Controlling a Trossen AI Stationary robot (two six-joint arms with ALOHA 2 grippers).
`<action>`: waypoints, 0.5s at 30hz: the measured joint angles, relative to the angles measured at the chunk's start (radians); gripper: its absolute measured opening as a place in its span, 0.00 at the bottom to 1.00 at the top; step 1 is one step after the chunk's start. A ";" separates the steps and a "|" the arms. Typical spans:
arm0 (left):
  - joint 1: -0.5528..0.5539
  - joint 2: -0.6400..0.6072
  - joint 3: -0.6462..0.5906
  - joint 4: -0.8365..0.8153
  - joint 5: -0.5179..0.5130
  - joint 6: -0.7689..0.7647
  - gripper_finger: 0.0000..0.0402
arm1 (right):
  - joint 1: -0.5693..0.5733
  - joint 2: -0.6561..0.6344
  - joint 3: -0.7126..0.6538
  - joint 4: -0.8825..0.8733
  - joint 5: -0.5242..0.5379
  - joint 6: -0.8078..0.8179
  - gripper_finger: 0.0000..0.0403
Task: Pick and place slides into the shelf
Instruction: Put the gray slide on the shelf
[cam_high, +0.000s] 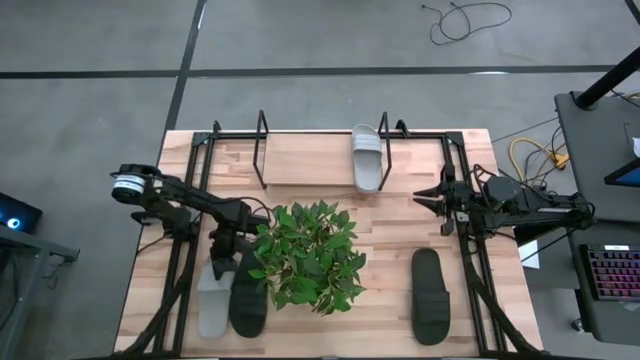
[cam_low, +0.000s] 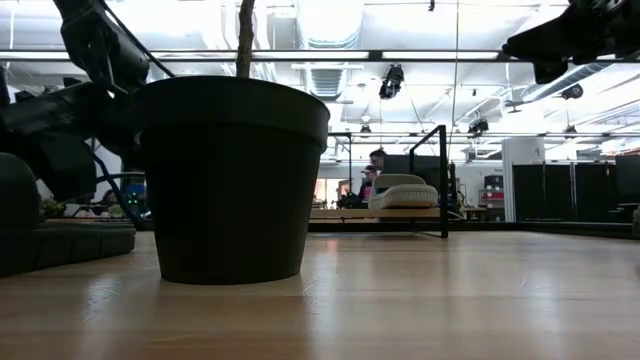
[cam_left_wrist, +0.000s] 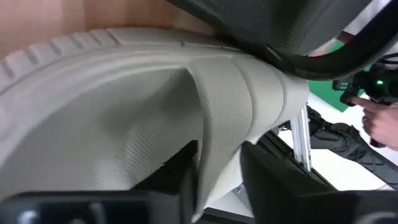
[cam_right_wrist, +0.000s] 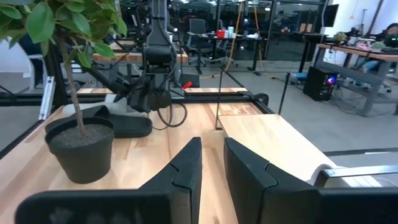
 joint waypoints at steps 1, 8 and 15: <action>0.000 0.000 0.000 0.000 0.001 0.000 0.16 | 0.000 0.000 0.000 0.000 0.002 0.000 0.15; 0.000 -0.051 0.001 -0.006 0.005 0.022 0.02 | 0.000 0.000 0.000 0.000 0.002 0.000 0.15; 0.000 -0.178 0.037 -0.154 -0.010 0.014 0.00 | 0.000 0.000 0.000 -0.001 0.002 0.000 0.15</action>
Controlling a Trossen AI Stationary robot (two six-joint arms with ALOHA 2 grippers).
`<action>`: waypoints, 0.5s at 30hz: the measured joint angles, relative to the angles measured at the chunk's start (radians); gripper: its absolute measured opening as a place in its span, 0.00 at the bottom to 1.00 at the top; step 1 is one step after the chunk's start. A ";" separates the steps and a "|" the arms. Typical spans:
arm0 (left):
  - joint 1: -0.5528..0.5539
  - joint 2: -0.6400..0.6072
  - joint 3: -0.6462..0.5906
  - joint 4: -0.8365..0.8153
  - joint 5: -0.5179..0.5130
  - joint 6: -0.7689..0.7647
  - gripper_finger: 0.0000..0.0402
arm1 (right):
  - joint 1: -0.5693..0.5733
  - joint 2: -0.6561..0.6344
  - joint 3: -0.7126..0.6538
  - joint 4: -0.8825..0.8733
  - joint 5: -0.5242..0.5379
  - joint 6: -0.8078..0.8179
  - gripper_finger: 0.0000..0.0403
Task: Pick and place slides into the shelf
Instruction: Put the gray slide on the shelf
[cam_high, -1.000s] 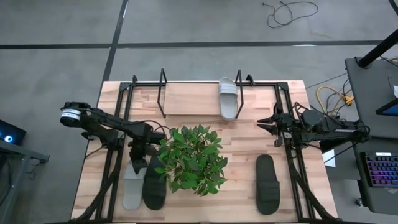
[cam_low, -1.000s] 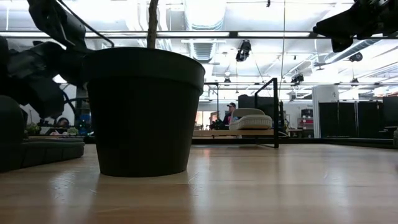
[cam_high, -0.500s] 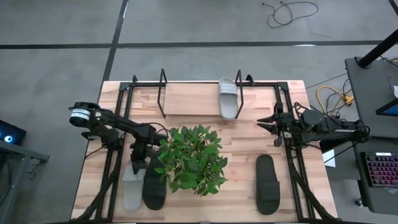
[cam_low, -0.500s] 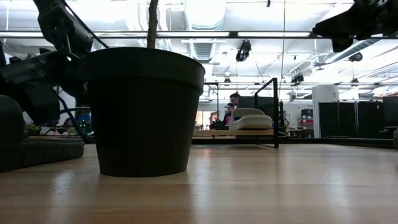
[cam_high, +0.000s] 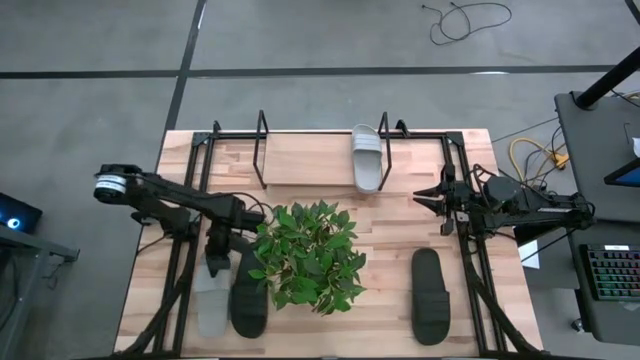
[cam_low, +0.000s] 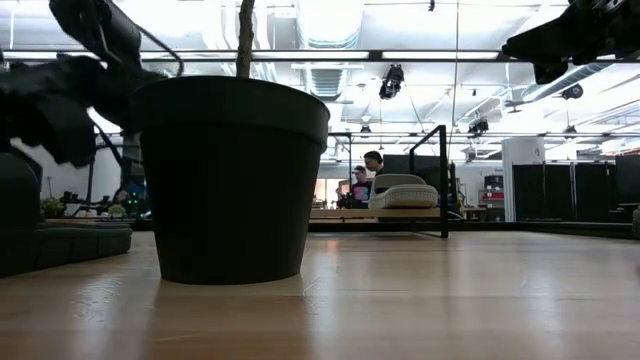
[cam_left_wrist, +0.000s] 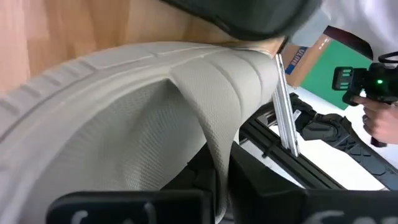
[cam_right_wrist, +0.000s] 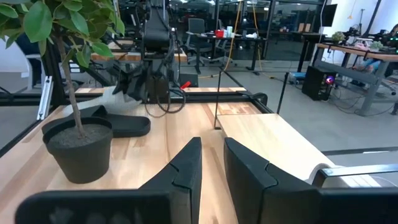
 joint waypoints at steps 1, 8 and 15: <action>0.000 -0.023 0.010 -0.031 -0.010 0.000 0.00 | 0.000 0.000 0.000 0.000 0.000 0.000 0.15; 0.002 -0.165 0.125 -0.269 -0.130 -0.011 0.00 | 0.000 0.000 0.000 0.000 0.000 0.000 0.15; 0.002 -0.271 0.314 -0.347 -0.348 -0.097 0.00 | 0.000 0.000 0.000 0.003 -0.001 -0.013 0.15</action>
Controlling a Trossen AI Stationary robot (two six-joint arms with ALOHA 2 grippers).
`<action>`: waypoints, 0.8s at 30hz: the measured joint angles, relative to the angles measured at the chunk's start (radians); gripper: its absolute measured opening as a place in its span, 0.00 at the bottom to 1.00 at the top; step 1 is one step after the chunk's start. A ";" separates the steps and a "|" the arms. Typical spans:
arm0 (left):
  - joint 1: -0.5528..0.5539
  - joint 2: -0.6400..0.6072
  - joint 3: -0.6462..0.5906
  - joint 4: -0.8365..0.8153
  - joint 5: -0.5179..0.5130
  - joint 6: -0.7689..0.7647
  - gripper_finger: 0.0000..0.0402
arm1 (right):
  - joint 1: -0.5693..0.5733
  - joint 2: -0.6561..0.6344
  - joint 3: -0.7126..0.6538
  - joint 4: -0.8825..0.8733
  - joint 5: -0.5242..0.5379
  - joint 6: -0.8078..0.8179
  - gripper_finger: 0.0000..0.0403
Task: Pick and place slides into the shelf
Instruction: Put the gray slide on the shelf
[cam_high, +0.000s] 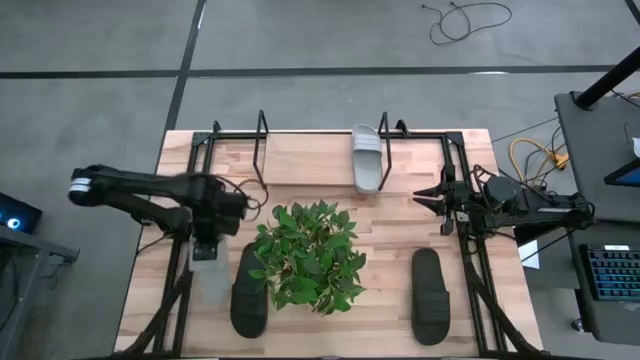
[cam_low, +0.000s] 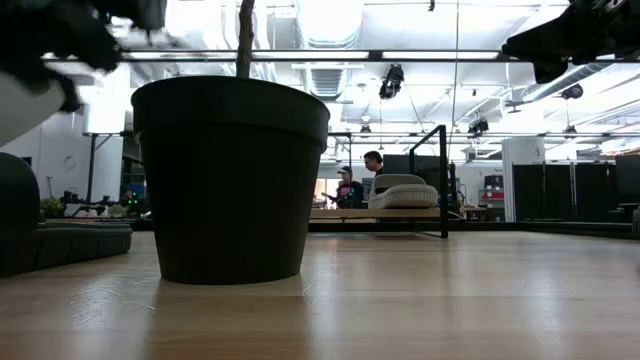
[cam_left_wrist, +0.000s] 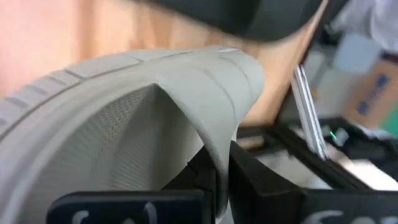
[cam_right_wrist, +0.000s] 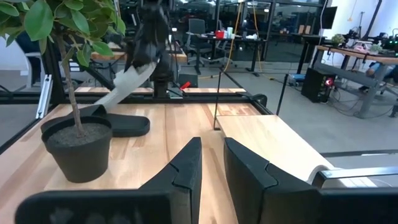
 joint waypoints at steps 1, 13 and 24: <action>0.000 -0.012 0.030 -0.002 -0.035 -0.007 0.00 | 0.000 0.000 0.000 0.001 0.000 0.000 0.15; 0.000 -0.056 0.359 -0.109 -0.311 -0.079 0.00 | 0.000 0.000 0.000 0.001 0.000 -0.002 0.15; 0.000 -0.050 0.534 -0.011 -0.732 0.115 0.00 | 0.000 0.000 0.000 0.002 -0.002 0.015 0.15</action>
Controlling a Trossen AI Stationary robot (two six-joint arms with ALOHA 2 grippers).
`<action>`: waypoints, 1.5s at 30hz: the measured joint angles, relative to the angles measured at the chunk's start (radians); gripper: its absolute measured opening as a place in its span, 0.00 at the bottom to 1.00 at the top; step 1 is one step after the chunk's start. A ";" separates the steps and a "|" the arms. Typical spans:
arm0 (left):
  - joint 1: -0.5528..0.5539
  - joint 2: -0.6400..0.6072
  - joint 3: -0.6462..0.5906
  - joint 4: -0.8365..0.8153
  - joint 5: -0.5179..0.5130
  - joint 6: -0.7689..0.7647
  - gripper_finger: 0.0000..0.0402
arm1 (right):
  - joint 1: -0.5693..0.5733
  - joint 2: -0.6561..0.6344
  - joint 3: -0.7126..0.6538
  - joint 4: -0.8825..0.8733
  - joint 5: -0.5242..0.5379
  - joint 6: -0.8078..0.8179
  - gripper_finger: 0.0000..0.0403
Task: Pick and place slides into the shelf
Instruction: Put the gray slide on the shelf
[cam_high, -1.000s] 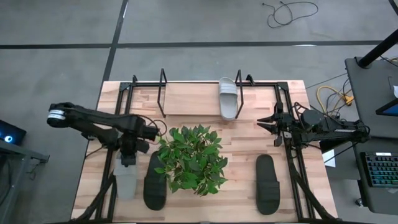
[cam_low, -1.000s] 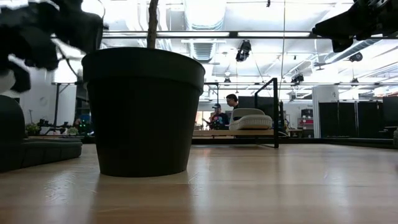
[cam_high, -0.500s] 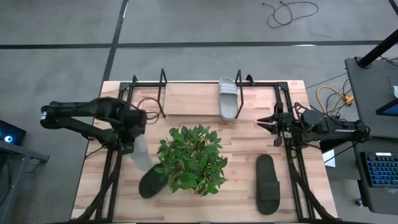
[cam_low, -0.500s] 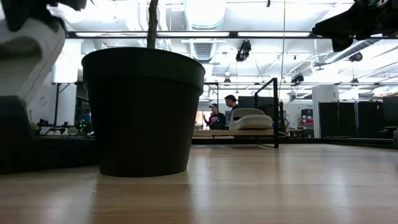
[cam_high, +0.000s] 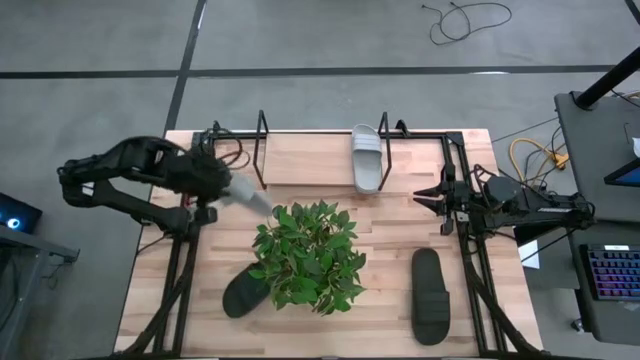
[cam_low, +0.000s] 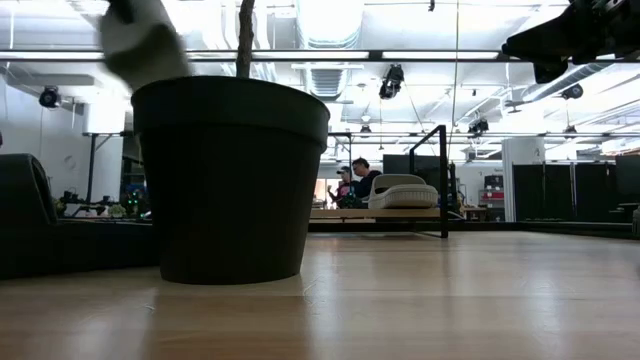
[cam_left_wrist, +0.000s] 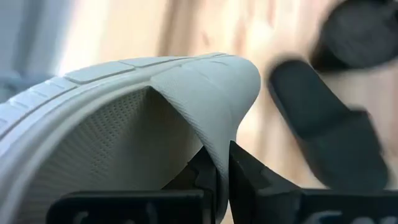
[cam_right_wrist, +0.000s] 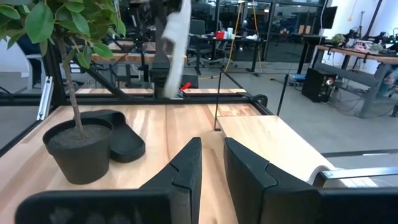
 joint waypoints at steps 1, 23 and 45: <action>0.000 0.000 0.005 0.033 -0.030 0.030 0.00 | 0.000 0.001 0.000 0.000 -0.001 0.010 0.15; 0.002 0.087 0.018 0.700 -0.139 0.595 0.00 | 0.000 0.148 0.000 0.321 -0.007 -0.094 0.15; 0.092 0.246 0.163 0.973 -0.020 0.665 0.00 | 0.001 0.416 0.064 0.728 -0.105 -0.513 0.50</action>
